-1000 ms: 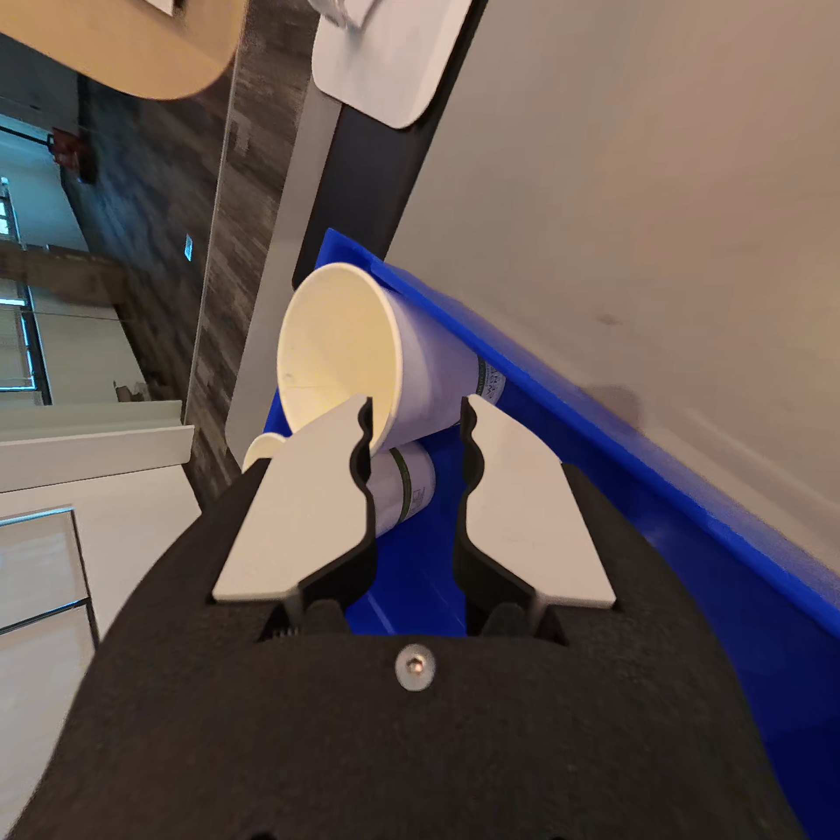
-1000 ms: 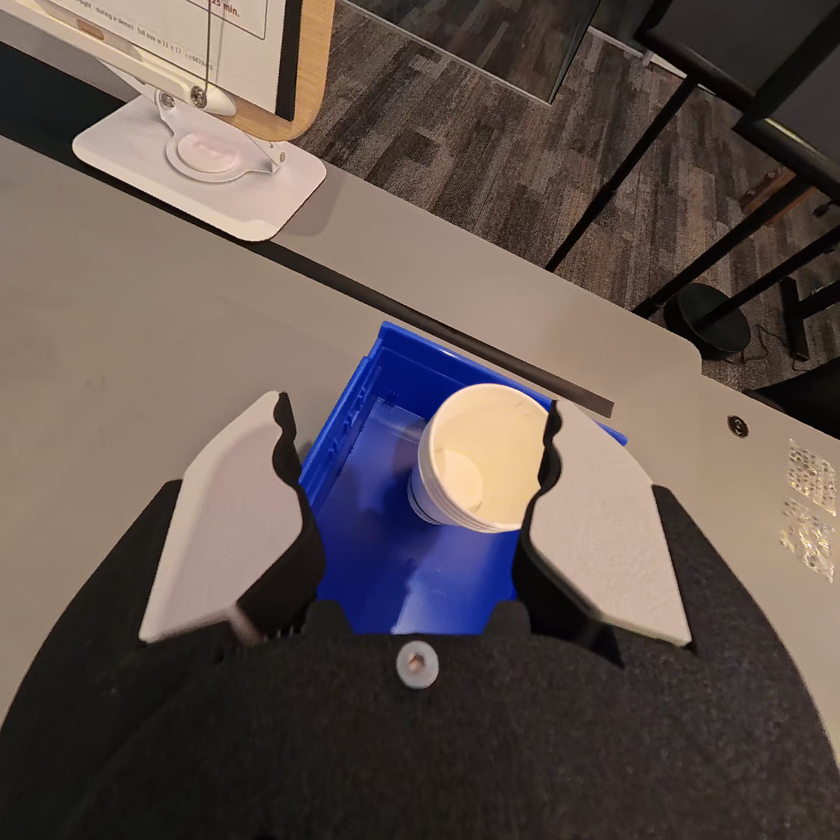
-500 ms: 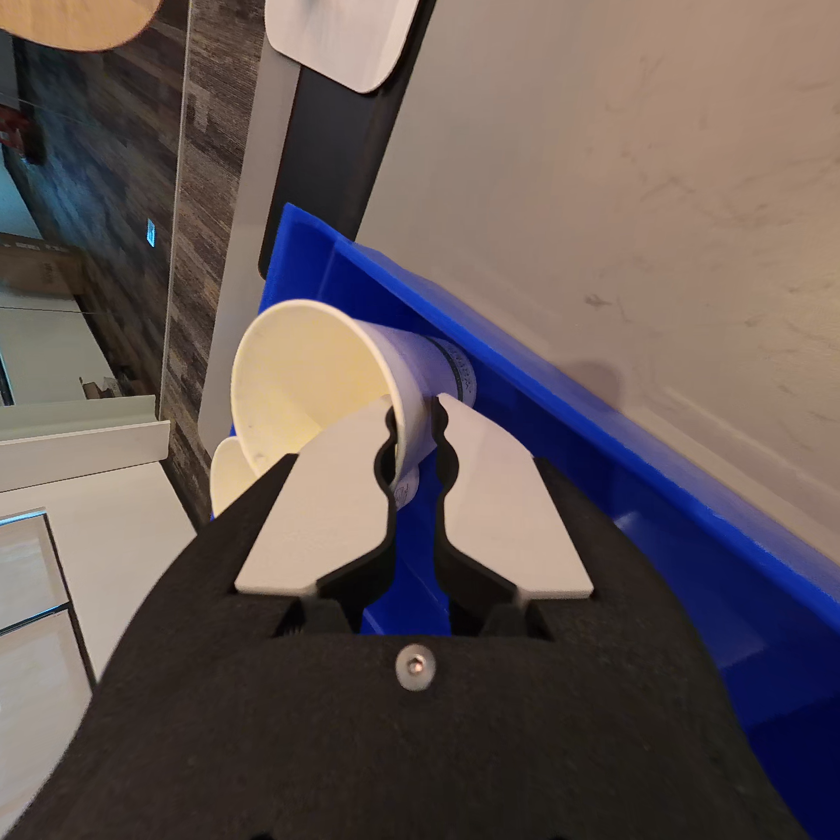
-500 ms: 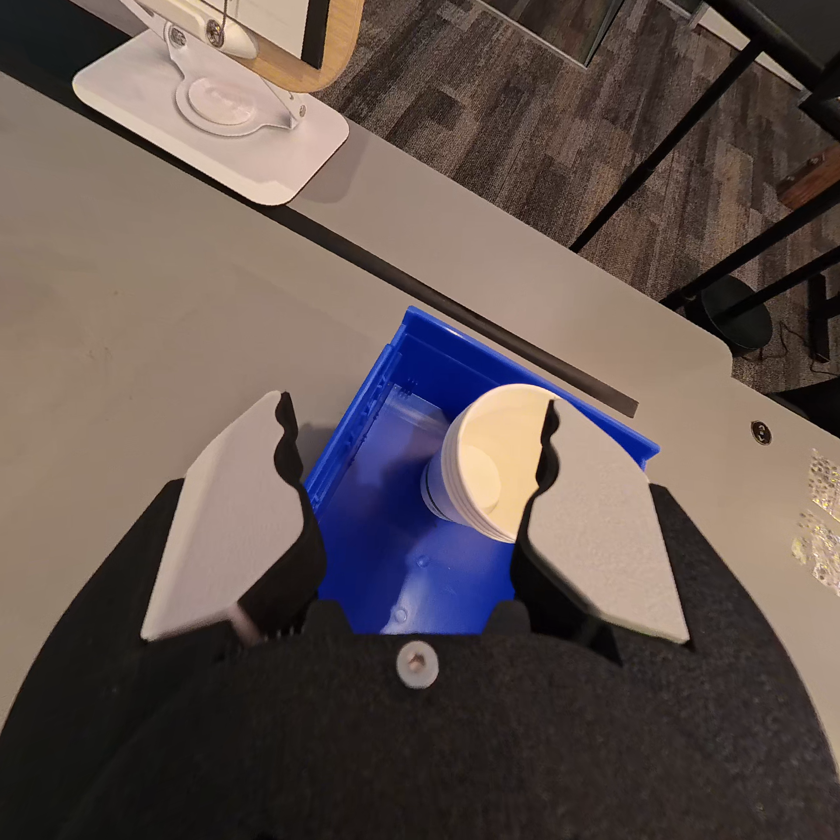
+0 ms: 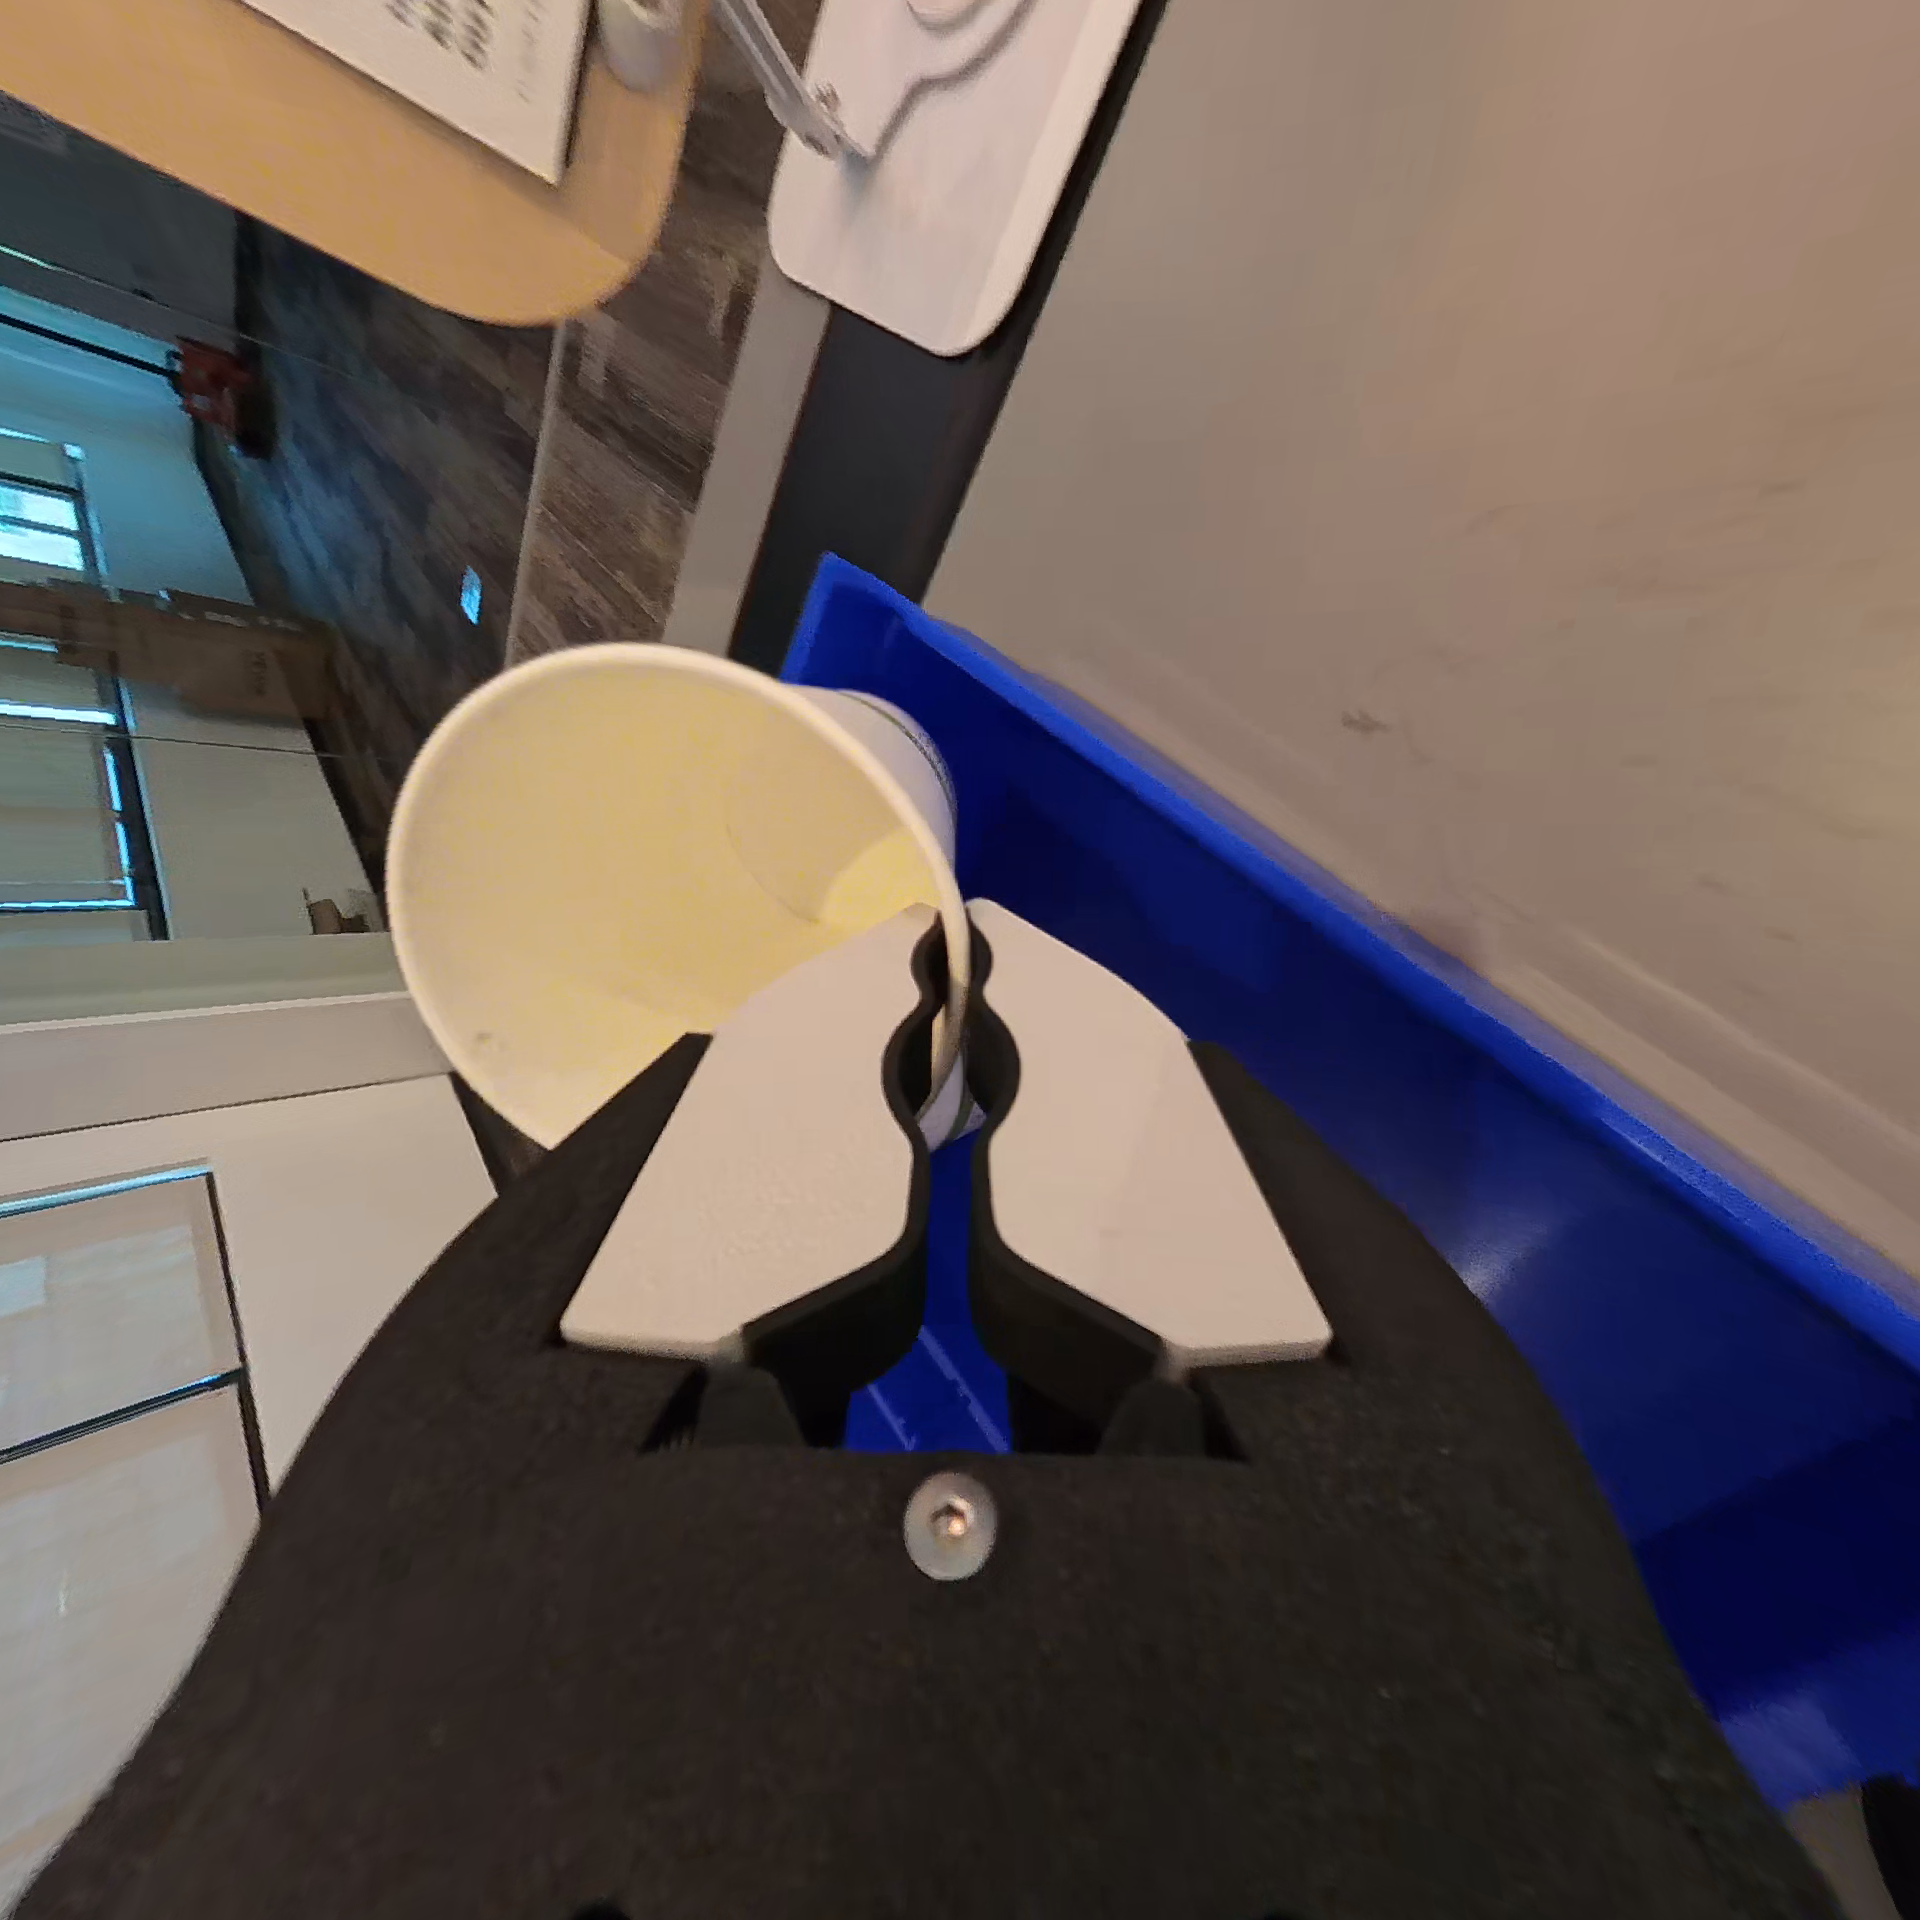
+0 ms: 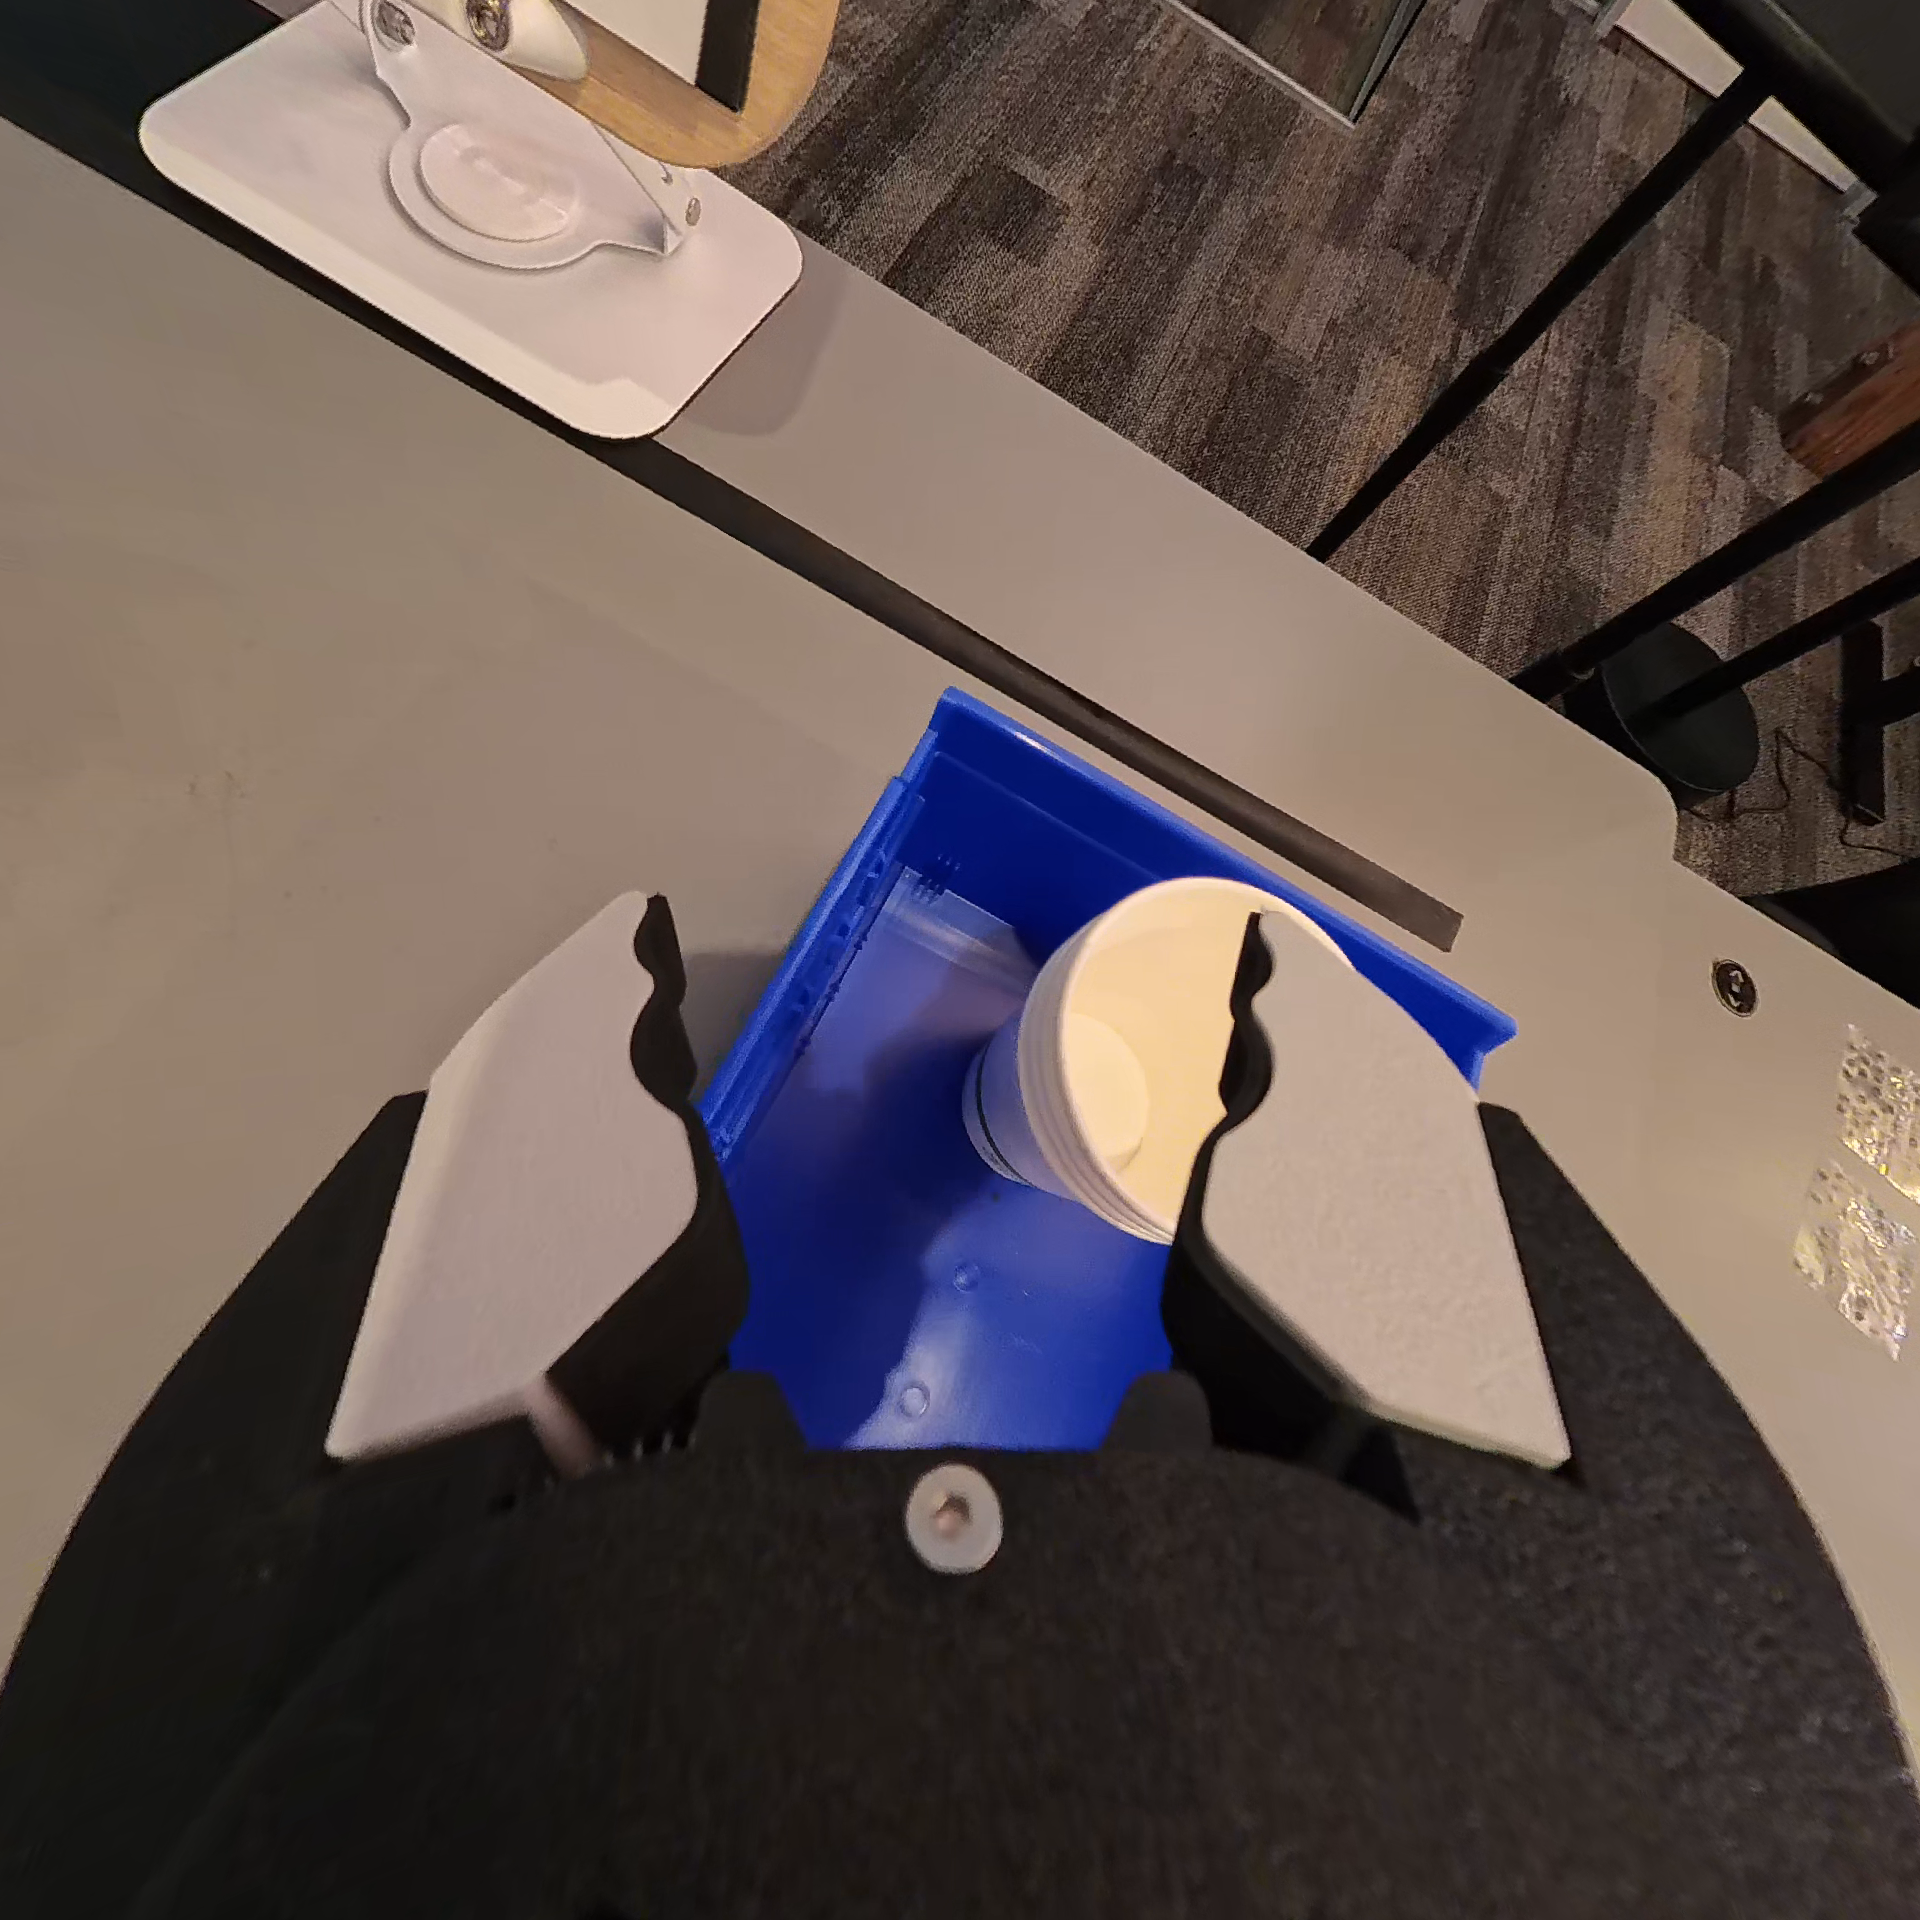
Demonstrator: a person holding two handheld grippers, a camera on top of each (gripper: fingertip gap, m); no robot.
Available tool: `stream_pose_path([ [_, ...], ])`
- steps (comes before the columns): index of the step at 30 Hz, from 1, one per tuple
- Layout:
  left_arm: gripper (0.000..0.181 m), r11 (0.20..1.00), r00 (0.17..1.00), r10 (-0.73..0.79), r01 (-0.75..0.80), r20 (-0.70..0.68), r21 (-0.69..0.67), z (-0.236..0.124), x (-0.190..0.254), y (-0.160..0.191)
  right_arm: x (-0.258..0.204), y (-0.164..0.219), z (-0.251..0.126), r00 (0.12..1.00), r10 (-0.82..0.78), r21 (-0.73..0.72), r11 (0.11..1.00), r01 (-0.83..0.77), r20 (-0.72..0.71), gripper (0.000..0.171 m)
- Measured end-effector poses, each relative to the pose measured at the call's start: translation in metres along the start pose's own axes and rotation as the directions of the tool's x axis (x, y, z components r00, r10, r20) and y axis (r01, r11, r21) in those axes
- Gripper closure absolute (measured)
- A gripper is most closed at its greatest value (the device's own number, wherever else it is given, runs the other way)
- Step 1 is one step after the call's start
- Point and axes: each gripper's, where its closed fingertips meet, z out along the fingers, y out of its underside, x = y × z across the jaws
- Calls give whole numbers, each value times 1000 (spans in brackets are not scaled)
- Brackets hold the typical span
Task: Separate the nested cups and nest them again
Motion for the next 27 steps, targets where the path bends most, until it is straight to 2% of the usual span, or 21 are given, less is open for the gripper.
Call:
stream_pose_path([
  [6,181,981,999,-22,14,38,193,-53,-7,-39,-10,-14,-6,998,-55,43,998,55,-11,76],
  [9,181,939,1000,-1,1,-1,344,-84,5,-74,-34,-38,-19,990,-137,162,978,128,43,76],
  [11,181,885,995,46,2,-93,466,-104,28,-104,-66,-57,-34,964,-220,283,943,172,146,76],
  [14,181,773,946,193,17,-260,635,-134,77,-148,-135,-76,-68,841,-414,476,851,222,348,73],
  [18,181,668,847,383,22,-369,744,-157,134,-181,-211,-71,-106,614,-638,625,728,283,465,70],
  [21,181,611,788,490,-5,-373,792,-165,163,-189,-236,-70,-110,548,-658,642,721,261,516,69],
  [25,181,624,757,535,-53,-376,780,-160,182,-193,-261,-55,-111,390,-616,595,781,190,684,69],
  [27,181,612,730,565,-56,-386,789,-163,192,-193,-270,-47,-106,346,-603,568,797,207,719,70],
])
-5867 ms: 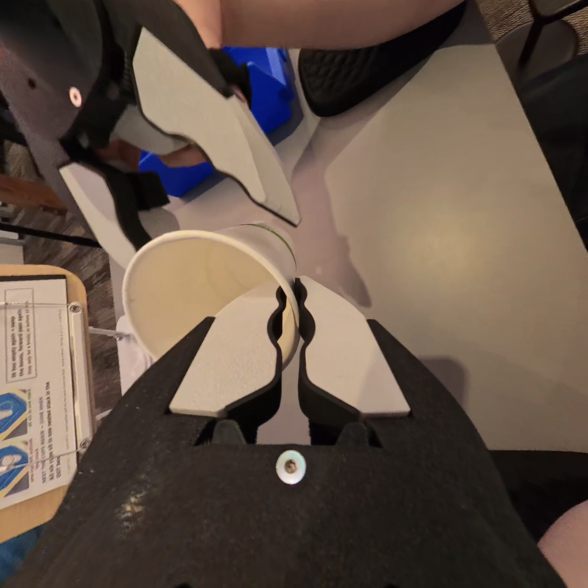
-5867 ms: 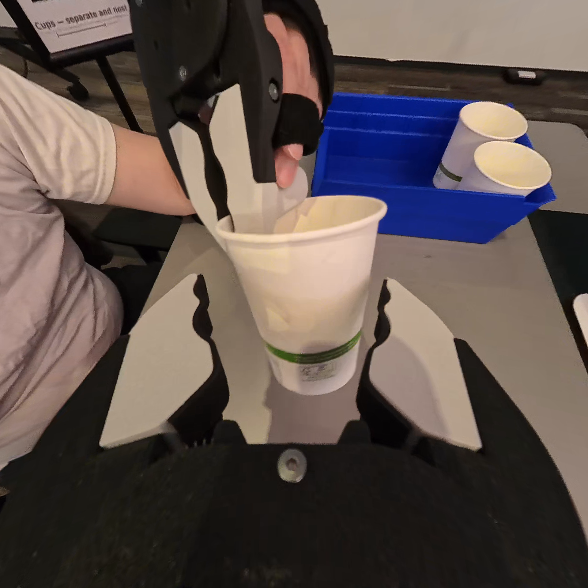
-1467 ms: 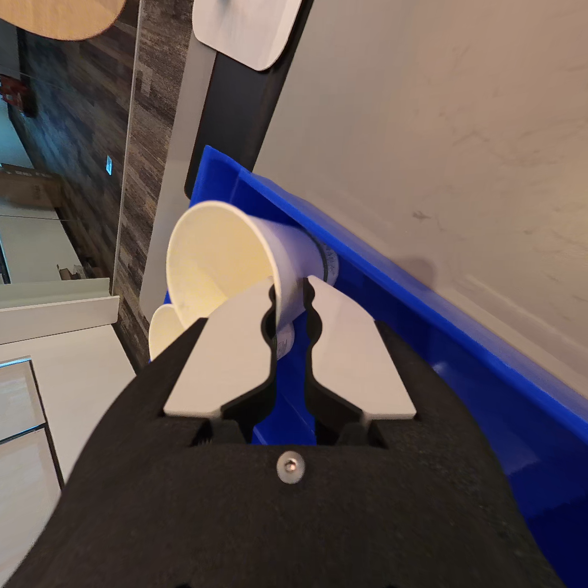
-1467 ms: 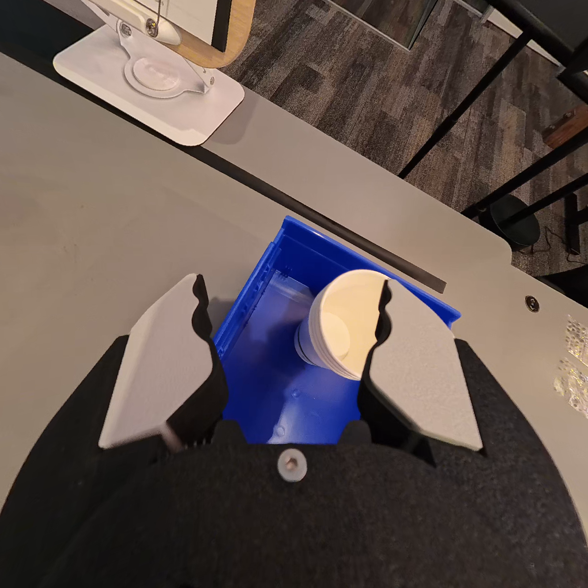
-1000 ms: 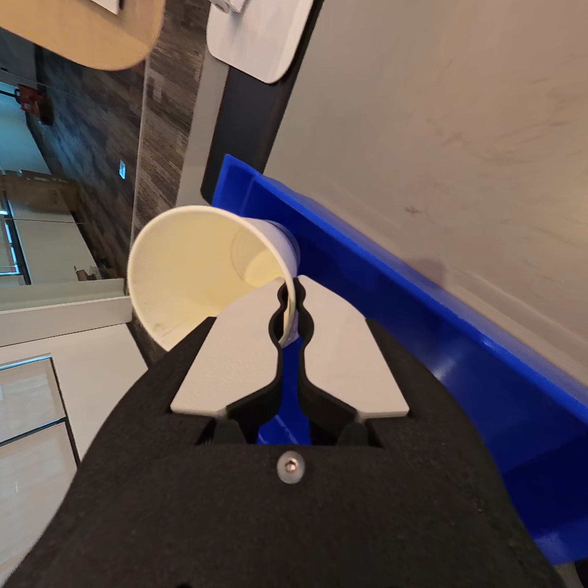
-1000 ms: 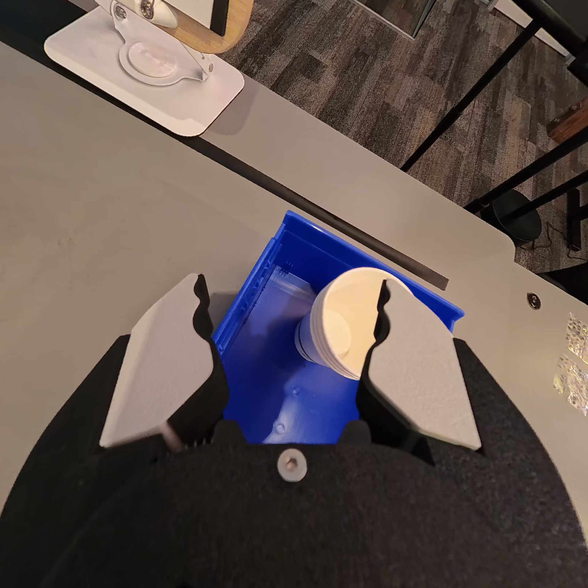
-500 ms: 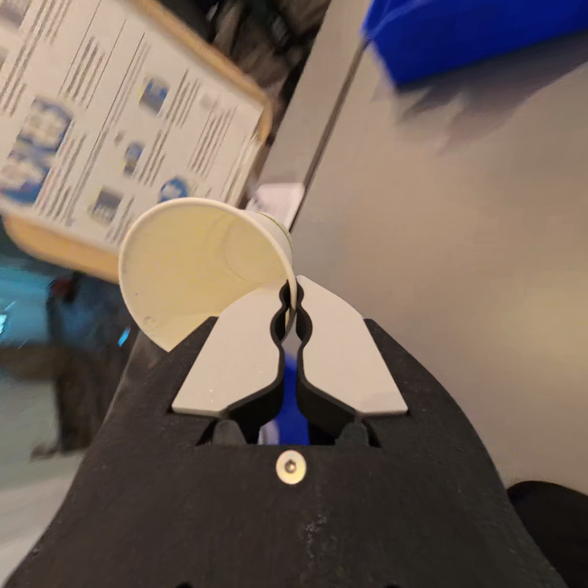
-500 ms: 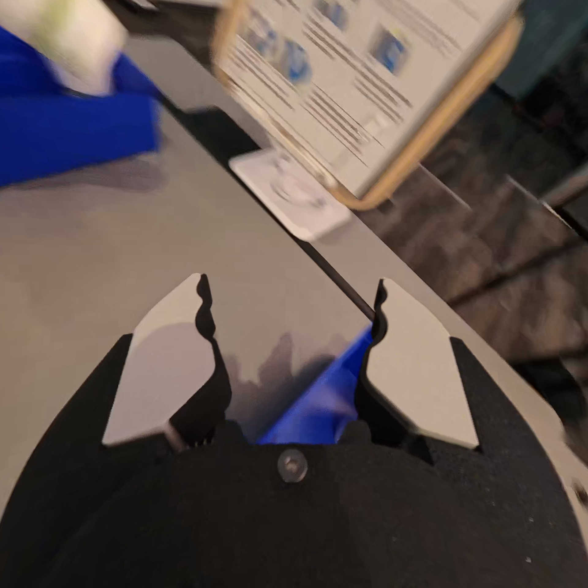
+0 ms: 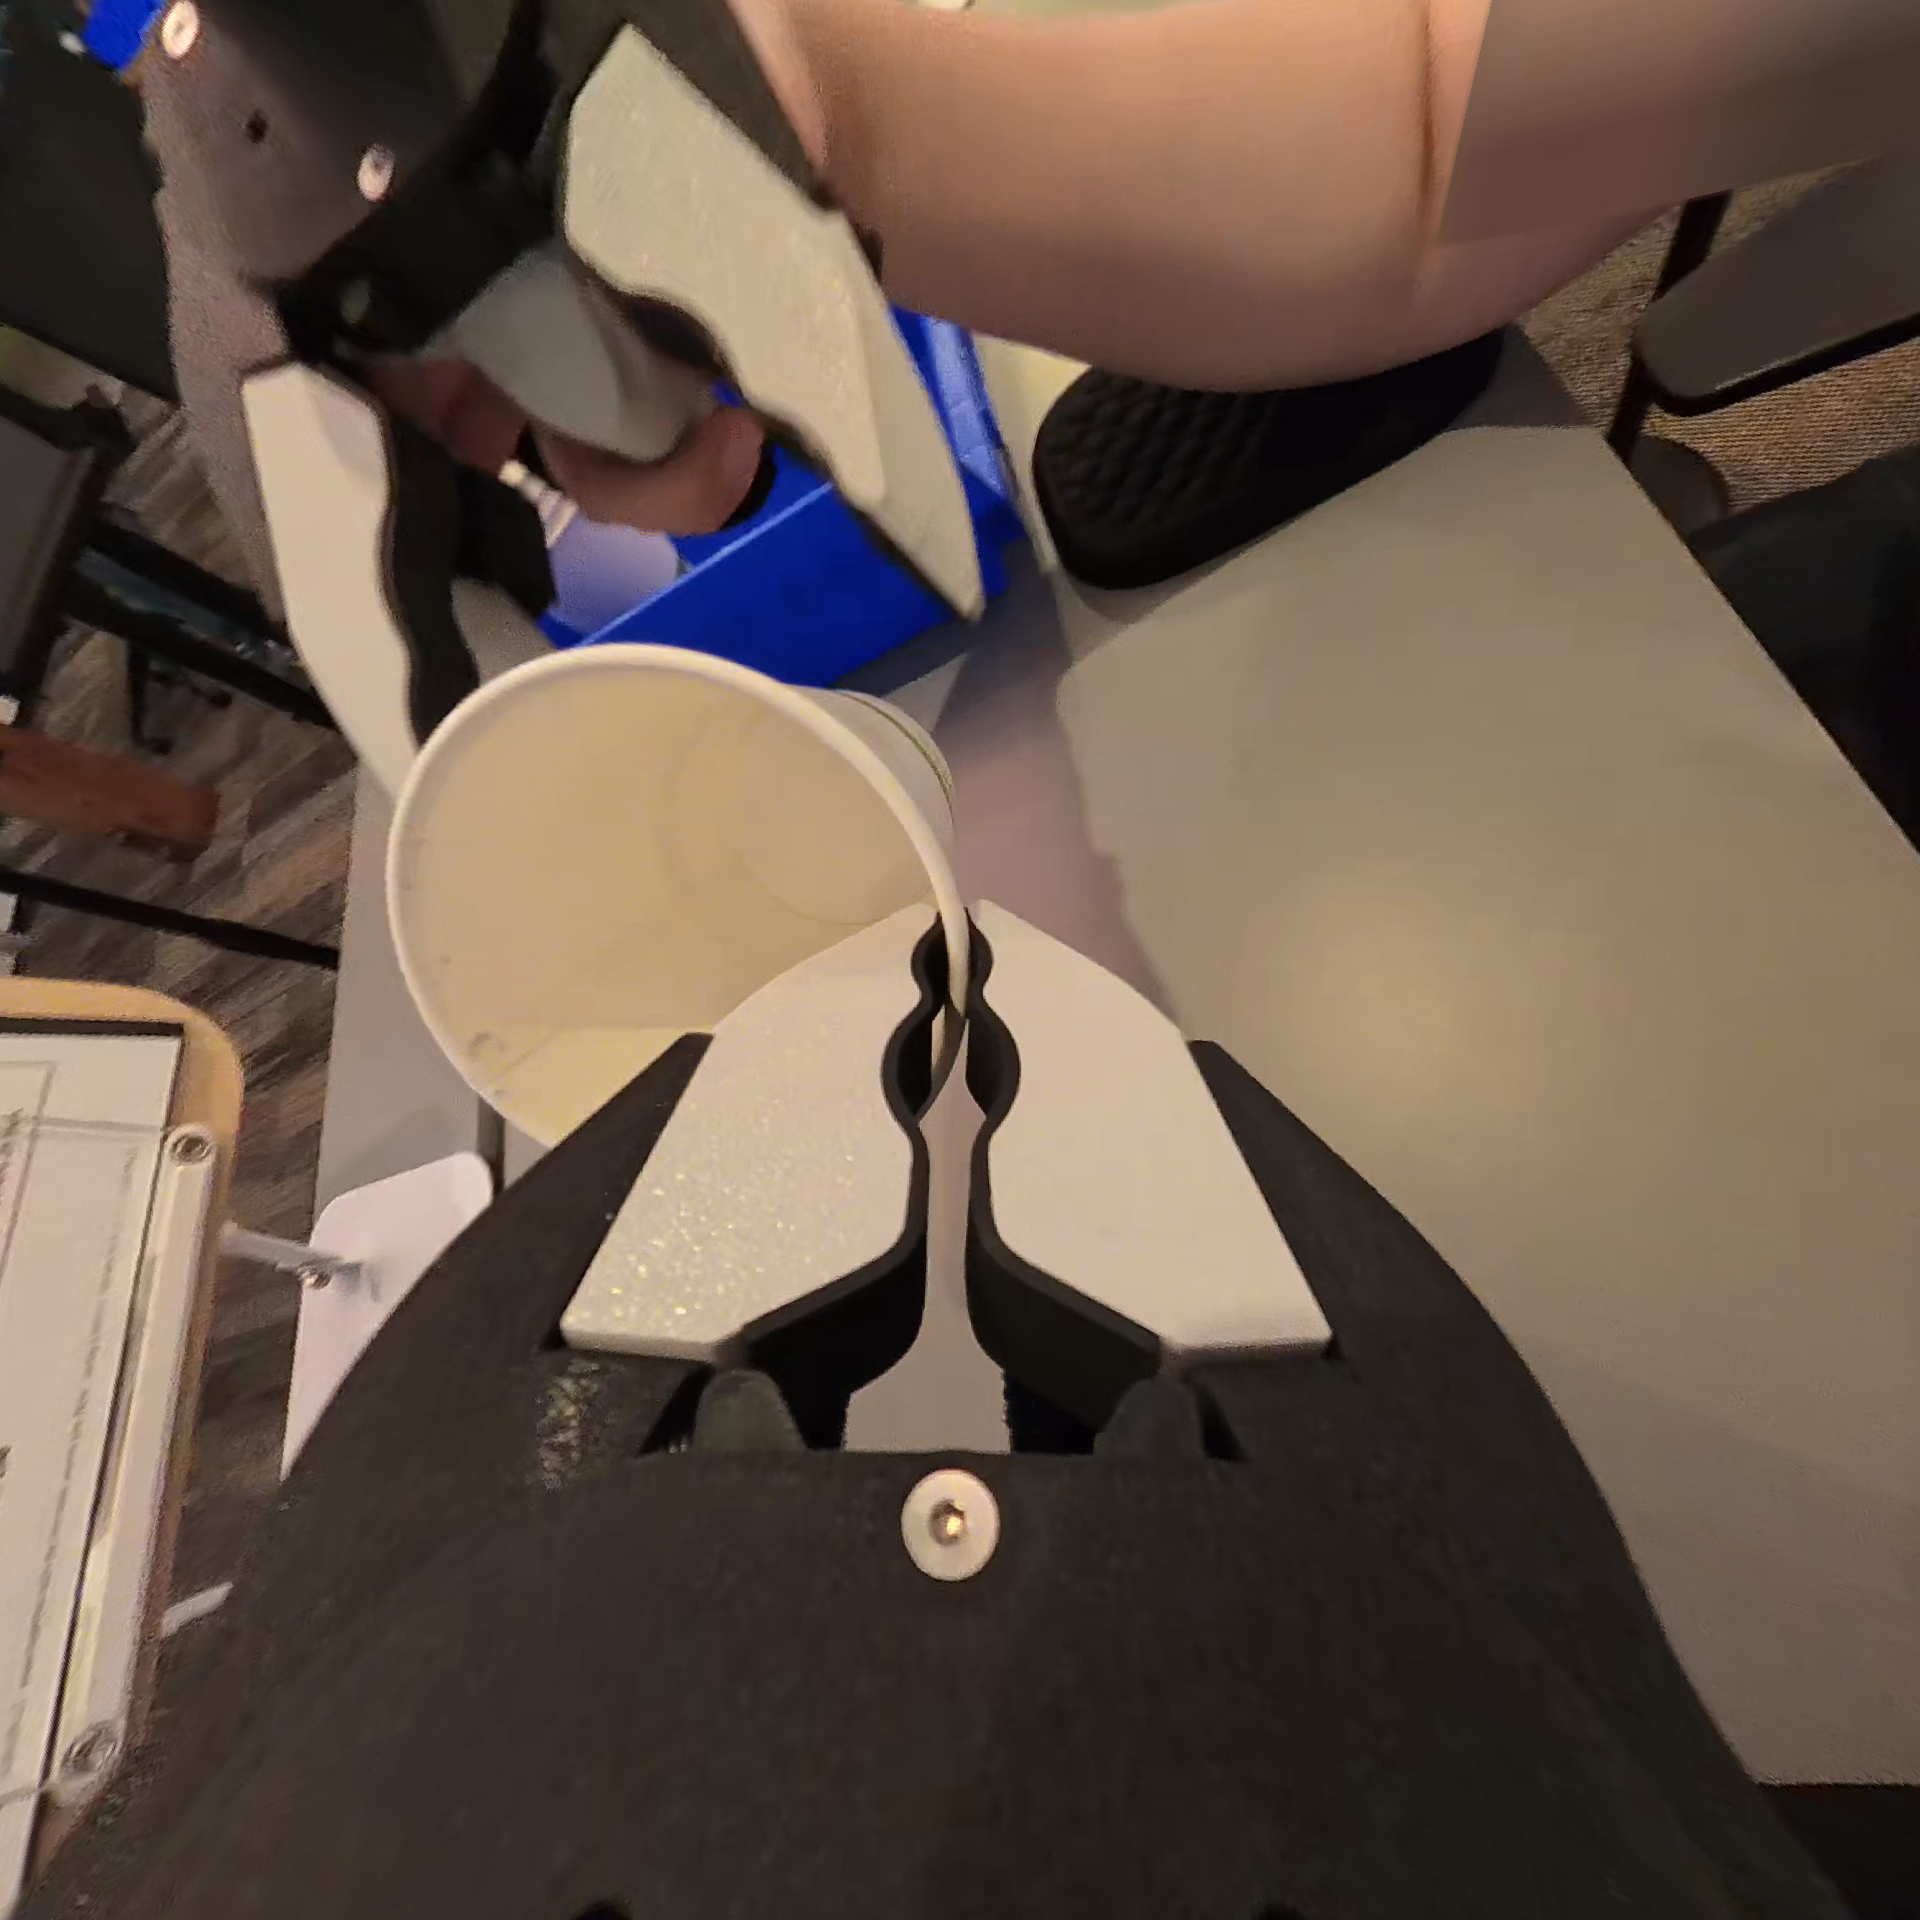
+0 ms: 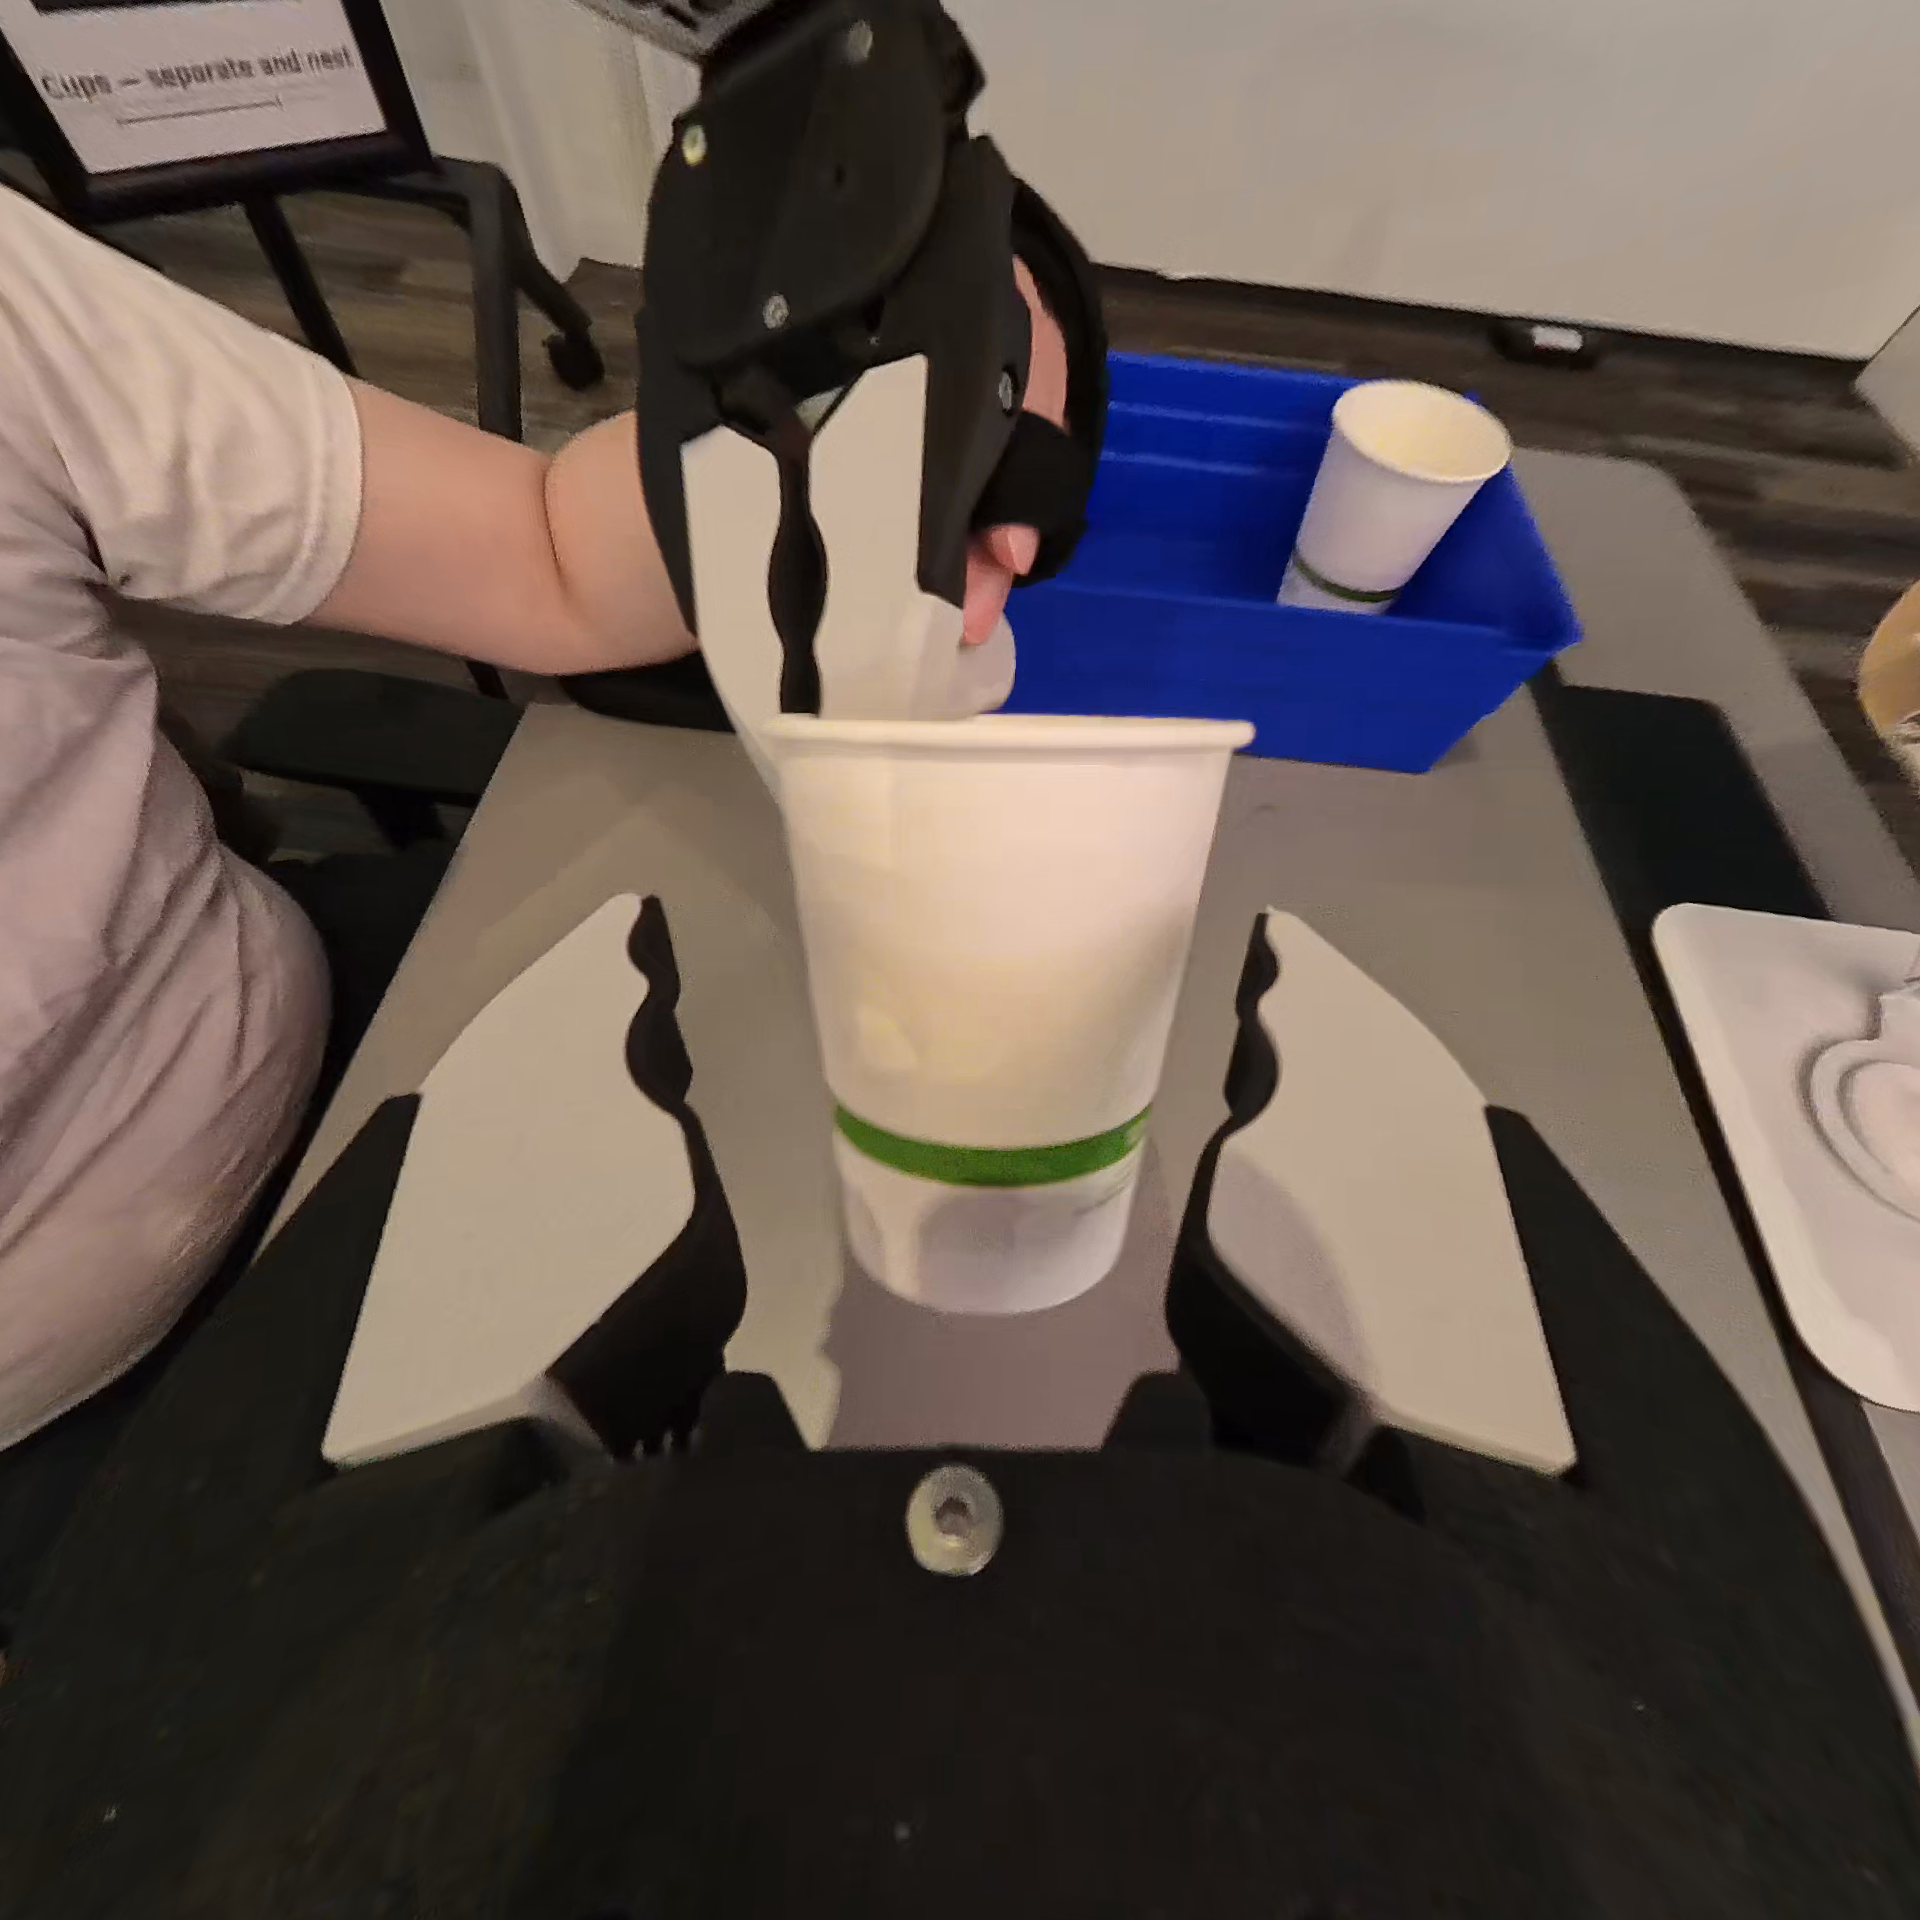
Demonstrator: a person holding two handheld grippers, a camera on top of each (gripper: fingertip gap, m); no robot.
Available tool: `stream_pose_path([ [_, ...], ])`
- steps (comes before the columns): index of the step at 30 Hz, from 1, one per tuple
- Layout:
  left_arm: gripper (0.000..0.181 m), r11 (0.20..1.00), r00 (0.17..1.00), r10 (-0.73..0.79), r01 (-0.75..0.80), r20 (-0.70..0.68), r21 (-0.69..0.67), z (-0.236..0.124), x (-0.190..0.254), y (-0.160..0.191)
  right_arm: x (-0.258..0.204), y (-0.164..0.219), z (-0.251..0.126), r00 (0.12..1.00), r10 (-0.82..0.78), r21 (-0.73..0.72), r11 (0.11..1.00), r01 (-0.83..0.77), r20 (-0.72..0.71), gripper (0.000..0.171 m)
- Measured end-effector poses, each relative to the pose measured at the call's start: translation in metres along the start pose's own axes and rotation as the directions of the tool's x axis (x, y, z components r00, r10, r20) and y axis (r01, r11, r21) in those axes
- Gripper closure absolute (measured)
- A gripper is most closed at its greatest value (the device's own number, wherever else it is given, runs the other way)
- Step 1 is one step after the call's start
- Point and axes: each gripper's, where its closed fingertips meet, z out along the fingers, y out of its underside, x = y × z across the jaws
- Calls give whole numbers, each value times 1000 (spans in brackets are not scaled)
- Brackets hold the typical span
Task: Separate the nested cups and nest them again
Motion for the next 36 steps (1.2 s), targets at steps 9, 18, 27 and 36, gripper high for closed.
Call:
stream_pose_path([
  [9,181,999,998,42,-43,-45,-33,11,13,-2,-11,25,27,992,38,-113,993,-25,120,81],
  [18,179,994,996,57,-64,-75,-88,15,20,6,-14,40,35,983,78,-174,984,-49,164,81],
  [27,178,993,995,61,-68,-74,-92,17,21,6,-14,43,37,983,65,-184,982,-32,174,81],
  [36,145,997,997,-6,0,75,76,-19,-5,-20,3,32,22,994,54,-115,992,-43,95,82],
])
